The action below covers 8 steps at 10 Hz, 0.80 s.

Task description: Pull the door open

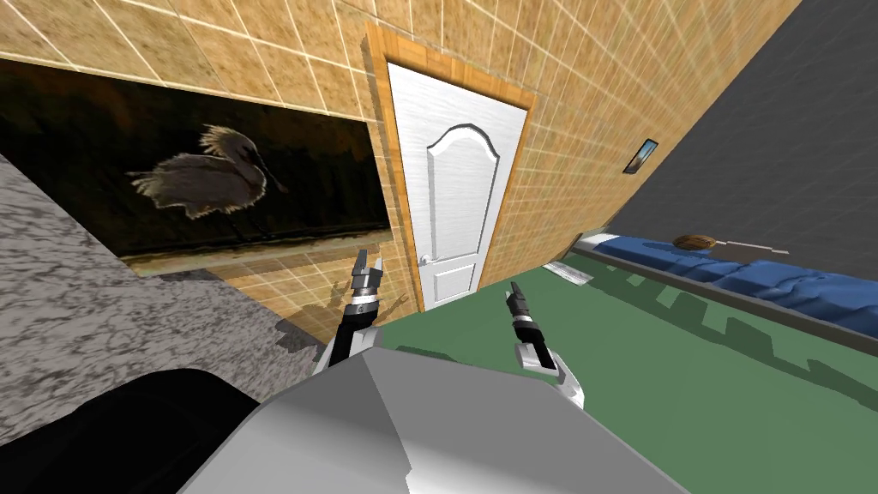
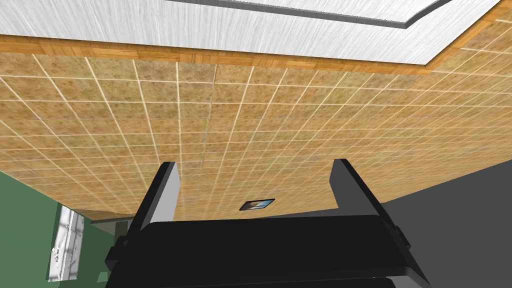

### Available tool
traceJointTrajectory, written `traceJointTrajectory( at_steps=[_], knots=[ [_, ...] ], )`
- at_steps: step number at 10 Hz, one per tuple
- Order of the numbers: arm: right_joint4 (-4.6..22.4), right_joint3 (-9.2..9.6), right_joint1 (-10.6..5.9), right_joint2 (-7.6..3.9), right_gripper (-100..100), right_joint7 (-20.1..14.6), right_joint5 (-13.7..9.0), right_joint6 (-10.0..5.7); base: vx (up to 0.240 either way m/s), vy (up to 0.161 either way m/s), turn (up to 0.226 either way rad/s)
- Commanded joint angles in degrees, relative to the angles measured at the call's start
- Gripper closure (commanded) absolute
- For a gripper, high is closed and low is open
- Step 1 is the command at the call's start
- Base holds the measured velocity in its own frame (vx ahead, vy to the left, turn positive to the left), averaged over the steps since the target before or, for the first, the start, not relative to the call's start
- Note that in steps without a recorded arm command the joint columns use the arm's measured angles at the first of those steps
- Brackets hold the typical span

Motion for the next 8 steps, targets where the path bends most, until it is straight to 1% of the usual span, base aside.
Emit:
traceJointTrajectory(
  at_steps=[1, 3, 6, 8],
  knots=[
    [1.7, -0.18, -0.7, -0.26, -100, 0.0, -0.3, -0.29, 0.014, 0.113, 0.138],
    [3.8, -0.39, -1.59, -0.5, -100, 0.1, -0.6, -0.67, -0.001, 0.113, 0.132],
    [5.6, -0.58, -2.34, -0.7, -100, 0.2, -0.9, -1.01, 0.014, 0.074, 0.082],
    [8.0, -0.82, -3.3, -0.92, -100, 0.3, -1.3, -1.44, 0.01, 0.063, 0.181]
  ],
)
